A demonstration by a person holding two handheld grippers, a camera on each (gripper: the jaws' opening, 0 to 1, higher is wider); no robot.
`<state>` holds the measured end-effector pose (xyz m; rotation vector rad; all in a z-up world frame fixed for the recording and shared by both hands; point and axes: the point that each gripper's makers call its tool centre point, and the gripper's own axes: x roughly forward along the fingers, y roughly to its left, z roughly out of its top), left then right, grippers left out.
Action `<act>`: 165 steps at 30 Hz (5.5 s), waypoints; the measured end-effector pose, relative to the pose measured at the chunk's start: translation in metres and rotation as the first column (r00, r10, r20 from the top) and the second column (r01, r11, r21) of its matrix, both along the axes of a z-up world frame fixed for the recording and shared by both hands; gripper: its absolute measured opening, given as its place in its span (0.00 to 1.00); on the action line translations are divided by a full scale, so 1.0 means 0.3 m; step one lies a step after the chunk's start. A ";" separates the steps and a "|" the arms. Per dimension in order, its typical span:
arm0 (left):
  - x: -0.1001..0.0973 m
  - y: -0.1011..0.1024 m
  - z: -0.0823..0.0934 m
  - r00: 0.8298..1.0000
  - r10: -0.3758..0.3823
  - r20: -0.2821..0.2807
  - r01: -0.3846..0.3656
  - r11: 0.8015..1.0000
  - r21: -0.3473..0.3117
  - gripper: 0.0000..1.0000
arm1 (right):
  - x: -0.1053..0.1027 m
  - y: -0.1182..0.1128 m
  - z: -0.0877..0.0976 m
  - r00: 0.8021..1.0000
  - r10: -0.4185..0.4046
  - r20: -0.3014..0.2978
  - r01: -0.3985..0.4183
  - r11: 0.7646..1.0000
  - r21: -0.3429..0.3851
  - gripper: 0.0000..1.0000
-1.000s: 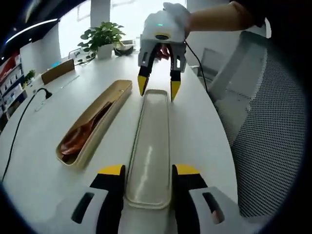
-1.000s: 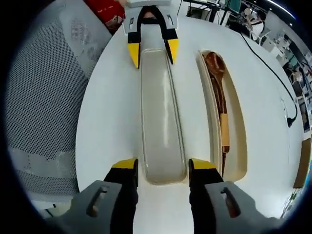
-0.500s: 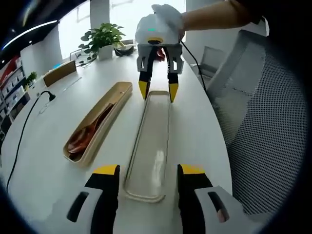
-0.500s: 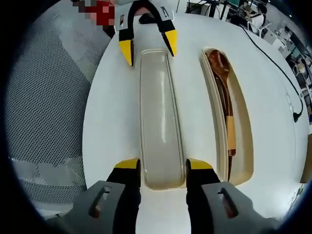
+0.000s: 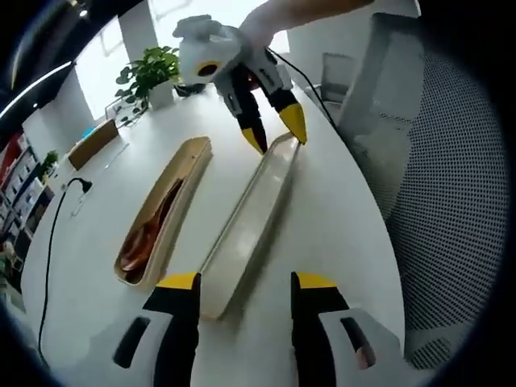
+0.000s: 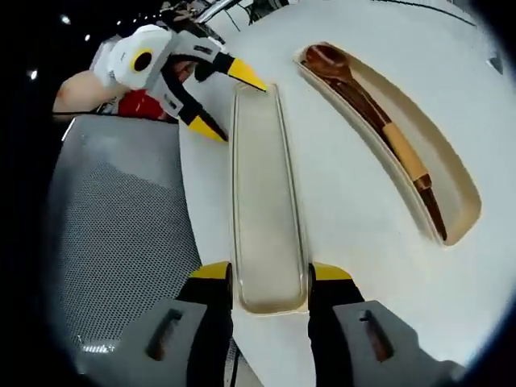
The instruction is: Arrange the utensils inside the cutlery case until each visible utensil rests in its matching compartment.
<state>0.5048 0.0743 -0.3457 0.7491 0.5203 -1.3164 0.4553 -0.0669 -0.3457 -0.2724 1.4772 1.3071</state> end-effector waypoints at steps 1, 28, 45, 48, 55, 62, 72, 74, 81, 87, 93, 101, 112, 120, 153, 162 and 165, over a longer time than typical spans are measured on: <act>0.000 -0.003 0.000 1.000 -0.005 -0.003 0.005 1.000 0.003 0.37 | -0.012 -0.005 0.001 1.000 -0.001 -0.021 0.001 1.000 0.002 0.34; -0.105 -0.009 0.042 0.978 0.055 -0.201 -0.061 0.998 -0.023 0.05 | 0.091 0.077 0.030 0.777 0.335 0.533 -0.325 0.939 -0.116 0.28; -0.142 0.004 0.026 0.977 0.044 -0.209 -0.053 0.998 -0.038 0.05 | 0.080 0.053 -0.003 0.746 0.415 0.520 -0.395 0.905 -0.156 0.03; -0.179 -0.005 0.030 0.946 0.057 -0.320 -0.074 0.996 -0.040 0.04 | 0.105 0.051 0.005 0.734 0.399 0.549 -0.370 0.914 -0.170 0.06; -0.227 -0.026 0.074 0.844 0.103 -0.526 -0.191 0.975 -0.116 0.04 | 0.110 0.046 0.036 0.678 0.419 0.604 -0.382 0.903 -0.198 0.20; -0.258 -0.050 0.147 0.672 0.099 -0.734 -0.318 0.934 -0.165 0.03 | 0.094 0.081 0.089 0.521 0.432 0.737 -0.414 0.882 -0.225 0.57; -0.248 -0.075 0.231 0.398 0.061 -0.915 -0.492 0.856 -0.158 0.03 | 0.049 0.150 0.120 0.351 0.509 0.786 -0.524 0.802 -0.286 0.65; -0.261 -0.083 0.255 0.340 0.031 -0.940 -0.509 0.847 -0.156 0.04 | 0.055 0.158 0.124 0.323 0.531 0.783 -0.541 0.783 -0.307 0.65; -0.276 -0.085 0.284 0.287 -0.010 -0.958 -0.523 0.836 -0.166 0.04 | 0.052 0.197 0.145 0.264 0.549 0.793 -0.564 0.755 -0.335 0.62; -0.274 -0.091 0.307 0.246 -0.037 -0.968 -0.551 0.817 -0.171 0.04 | 0.071 0.192 0.163 0.197 0.576 0.793 -0.570 0.726 -0.385 0.46; -0.219 -0.100 0.305 0.349 -0.047 -0.936 -0.601 0.755 -0.262 0.06 | 0.071 0.169 0.164 0.277 0.571 0.773 -0.562 0.749 -0.352 0.45; -0.181 -0.061 0.315 0.404 -0.001 -0.915 -0.649 0.704 -0.288 0.08 | 0.112 0.135 0.198 0.419 0.480 0.771 -0.500 0.831 -0.246 0.44; -0.165 -0.081 0.388 0.313 -0.110 -0.943 -0.696 0.650 -0.307 0.03 | 0.074 0.166 0.219 0.452 0.486 0.748 -0.527 0.822 -0.216 0.47; -0.153 -0.081 0.381 0.256 -0.131 -0.958 -0.729 0.624 -0.281 0.03 | 0.099 0.161 0.208 0.427 0.499 0.754 -0.504 0.824 -0.260 0.40; 0.293 0.043 0.150 0.482 0.388 -0.786 -0.824 0.504 -0.257 0.23 | 0.498 0.209 0.065 0.620 0.439 0.650 -0.402 0.889 -0.218 0.39; 0.282 0.086 0.112 0.656 0.498 -0.567 -0.721 0.636 -0.275 0.65 | 0.500 0.236 0.000 0.728 0.407 0.552 -0.394 0.907 -0.149 0.39; 0.240 0.081 0.079 0.668 0.485 -0.564 -0.693 0.682 -0.235 0.66 | 0.507 0.231 -0.017 0.727 0.414 0.548 -0.395 0.905 -0.160 0.39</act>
